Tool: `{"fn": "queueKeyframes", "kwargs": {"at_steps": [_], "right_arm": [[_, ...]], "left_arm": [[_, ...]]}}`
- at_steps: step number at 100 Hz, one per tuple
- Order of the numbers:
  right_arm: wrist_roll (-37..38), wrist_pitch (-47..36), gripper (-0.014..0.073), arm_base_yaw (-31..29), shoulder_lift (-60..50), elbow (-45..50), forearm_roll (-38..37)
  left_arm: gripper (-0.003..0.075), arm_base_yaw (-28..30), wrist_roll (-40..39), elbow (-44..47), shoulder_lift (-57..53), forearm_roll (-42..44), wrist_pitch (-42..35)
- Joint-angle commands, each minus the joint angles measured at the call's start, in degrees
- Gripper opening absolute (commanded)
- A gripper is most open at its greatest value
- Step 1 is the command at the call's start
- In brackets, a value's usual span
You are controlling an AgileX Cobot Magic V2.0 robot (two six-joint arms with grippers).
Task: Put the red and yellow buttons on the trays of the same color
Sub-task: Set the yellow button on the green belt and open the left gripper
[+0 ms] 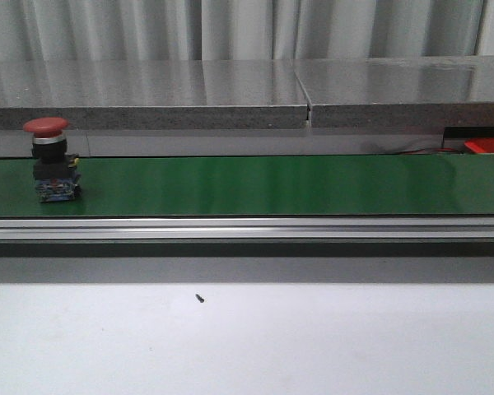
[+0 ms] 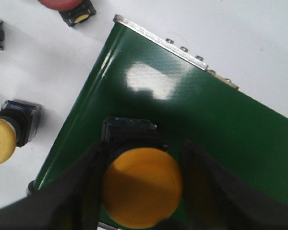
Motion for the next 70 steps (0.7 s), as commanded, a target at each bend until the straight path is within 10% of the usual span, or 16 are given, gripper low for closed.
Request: {"fn": "queueKeyframes", "kwargs": {"at_steps": [1,17,39,70], "right_arm": [[0.08,-4.51,-0.0067,0.13,-1.27,-0.75,-0.58],[0.08,-4.51,-0.0067,0.13,-1.27,-0.75,-0.58],[0.08,-4.51,-0.0067,0.13,-1.27,-0.75,-0.58],[0.08,-4.51,-0.0067,0.13,-1.27,-0.75,-0.58]], "left_arm": [[0.0251,-0.16,0.21,-1.34,-2.58,-0.11,-0.78],[0.0281,-0.16,0.34,-1.34,-2.32,0.03,0.06],[0.0569,-0.16,1.26,-1.57,-2.42,0.47,-0.85],[0.0438,-1.32,4.74,-1.83,-11.62,1.0,-5.91]]}}
